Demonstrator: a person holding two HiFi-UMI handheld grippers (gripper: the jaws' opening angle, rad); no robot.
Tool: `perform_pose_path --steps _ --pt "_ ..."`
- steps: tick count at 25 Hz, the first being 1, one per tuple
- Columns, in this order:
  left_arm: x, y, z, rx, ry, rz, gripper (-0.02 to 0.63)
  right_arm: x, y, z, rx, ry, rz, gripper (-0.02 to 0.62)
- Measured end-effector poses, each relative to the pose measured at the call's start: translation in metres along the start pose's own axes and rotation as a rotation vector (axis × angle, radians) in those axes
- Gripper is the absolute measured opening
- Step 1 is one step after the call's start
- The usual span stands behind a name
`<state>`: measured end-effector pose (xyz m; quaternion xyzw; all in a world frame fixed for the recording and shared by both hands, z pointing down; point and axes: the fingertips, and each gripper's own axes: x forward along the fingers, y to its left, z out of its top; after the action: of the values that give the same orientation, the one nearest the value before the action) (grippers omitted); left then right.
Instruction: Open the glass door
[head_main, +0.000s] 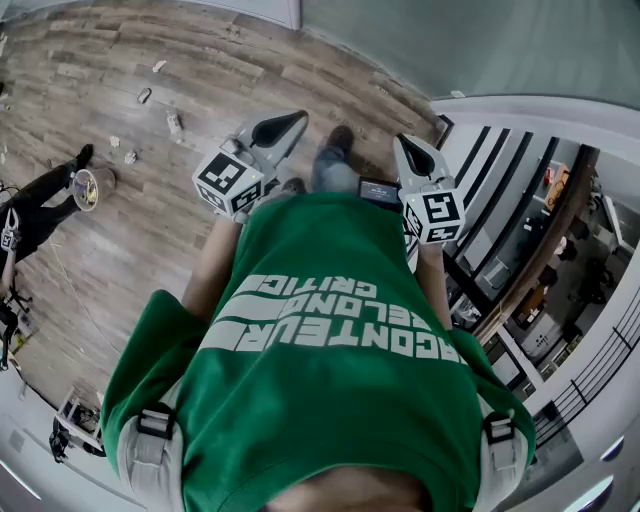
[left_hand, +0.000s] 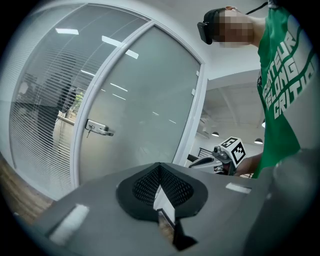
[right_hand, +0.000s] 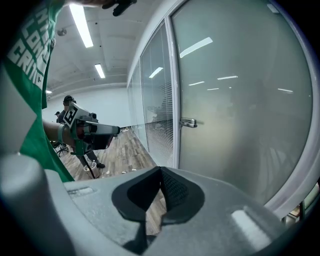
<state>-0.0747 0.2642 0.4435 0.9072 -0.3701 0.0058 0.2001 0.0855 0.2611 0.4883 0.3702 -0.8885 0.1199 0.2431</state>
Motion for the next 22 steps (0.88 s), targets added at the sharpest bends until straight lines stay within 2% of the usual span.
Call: perform_pose_path --steps 8,22 --pt "0.040 0.019 0.013 -0.009 0.012 0.046 0.015 0.024 -0.049 0.012 -0.004 0.005 0.042 -0.008" --pt "0.101 0.045 0.030 -0.009 0.020 0.101 0.015 0.056 -0.131 0.024 -0.009 0.011 0.065 -0.008"
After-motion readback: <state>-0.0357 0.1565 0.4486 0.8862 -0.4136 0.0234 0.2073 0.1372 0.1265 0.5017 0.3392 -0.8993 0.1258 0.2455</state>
